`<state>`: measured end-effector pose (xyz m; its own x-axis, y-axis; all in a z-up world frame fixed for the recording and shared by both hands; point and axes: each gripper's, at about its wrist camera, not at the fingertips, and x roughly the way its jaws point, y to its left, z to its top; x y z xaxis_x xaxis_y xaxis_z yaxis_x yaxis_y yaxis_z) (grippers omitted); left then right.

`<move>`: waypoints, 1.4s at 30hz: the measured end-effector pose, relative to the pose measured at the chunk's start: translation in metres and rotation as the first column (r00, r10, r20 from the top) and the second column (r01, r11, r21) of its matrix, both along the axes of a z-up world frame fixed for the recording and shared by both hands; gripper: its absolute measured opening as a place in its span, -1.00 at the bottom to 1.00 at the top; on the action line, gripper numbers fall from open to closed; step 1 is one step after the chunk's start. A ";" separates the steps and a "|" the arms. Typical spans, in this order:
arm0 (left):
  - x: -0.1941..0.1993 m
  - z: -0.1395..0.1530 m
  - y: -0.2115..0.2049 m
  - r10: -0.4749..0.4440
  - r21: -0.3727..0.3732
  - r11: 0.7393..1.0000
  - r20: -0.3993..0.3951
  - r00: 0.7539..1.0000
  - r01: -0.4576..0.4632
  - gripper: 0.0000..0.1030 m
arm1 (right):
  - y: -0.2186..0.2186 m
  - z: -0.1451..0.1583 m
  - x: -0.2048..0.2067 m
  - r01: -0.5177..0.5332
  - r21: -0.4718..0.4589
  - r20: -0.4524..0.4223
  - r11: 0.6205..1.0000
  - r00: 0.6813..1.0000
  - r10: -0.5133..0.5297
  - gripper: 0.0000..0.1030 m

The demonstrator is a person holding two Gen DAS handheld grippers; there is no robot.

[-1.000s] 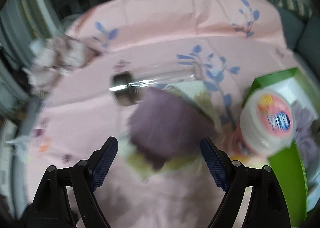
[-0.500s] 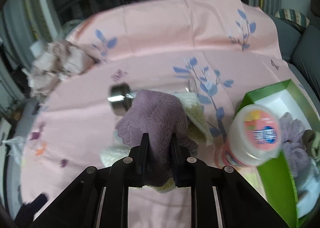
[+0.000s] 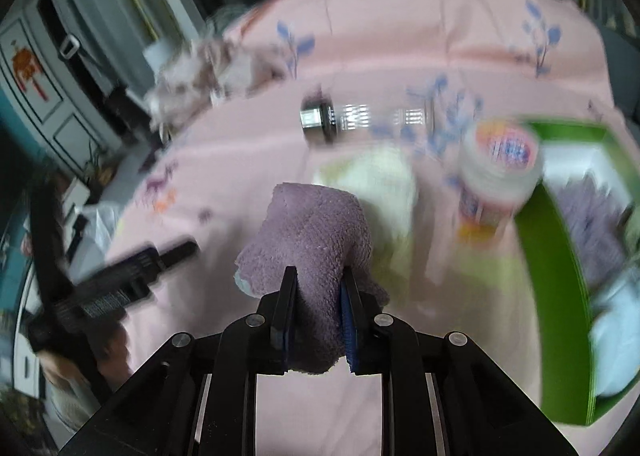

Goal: Organize soft objects
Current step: 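Close the right gripper on the mauve washcloth and lift it, then carry the mauve washcloth with the right gripper over the green box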

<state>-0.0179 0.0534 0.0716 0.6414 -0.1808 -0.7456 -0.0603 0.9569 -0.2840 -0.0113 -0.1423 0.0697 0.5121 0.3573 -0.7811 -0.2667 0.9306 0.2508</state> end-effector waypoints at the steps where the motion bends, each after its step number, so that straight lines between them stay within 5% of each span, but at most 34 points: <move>1: 0.000 0.000 -0.002 -0.013 -0.004 1.000 -0.001 1.000 0.013 0.97 | 0.001 -0.009 0.002 -0.013 -0.002 -0.031 1.000 0.999 0.013 -0.60; 7: 0.001 -0.012 -0.032 -0.154 -0.018 0.988 -0.041 0.987 0.154 0.97 | -0.005 -0.043 0.016 -0.057 0.007 -0.183 0.998 0.981 0.057 -0.60; 10: 0.000 -0.018 -0.049 -0.225 -0.021 0.974 -0.056 0.973 0.224 0.95 | -0.018 -0.044 0.014 -0.016 0.025 -0.193 1.000 0.981 0.020 -0.21; 11: 0.000 -0.020 -0.053 -0.244 -0.028 0.970 -0.058 0.968 0.243 0.95 | -0.022 -0.040 0.011 0.008 0.024 -0.175 1.000 0.985 -0.004 0.06; 13: 0.000 -0.025 -0.063 -0.281 -0.045 0.959 -0.064 0.957 0.279 0.94 | -0.031 -0.033 0.007 0.050 0.035 -0.132 0.998 0.990 -0.045 0.22; 19: -0.003 -0.035 -0.087 -0.377 -0.070 0.925 -0.074 0.923 0.372 0.73 | -0.040 -0.032 0.007 0.082 0.141 -0.151 0.987 0.987 -0.061 0.22; 22: -0.001 -0.041 -0.096 -0.412 -0.097 0.909 -0.076 0.908 0.404 0.36 | -0.029 -0.040 0.011 0.048 0.178 -0.179 0.983 0.984 -0.016 0.21; 28: -0.001 -0.046 -0.107 -0.441 -0.129 0.893 -0.066 0.895 0.431 -0.32 | -0.017 -0.060 0.020 0.063 0.188 -0.228 0.980 0.974 -0.019 -0.25; 42: -0.033 0.020 -0.128 -0.442 -0.055 0.887 0.178 0.879 0.458 -0.43 | -0.041 0.008 -0.013 0.012 0.234 0.010 0.972 1.000 -0.014 -0.25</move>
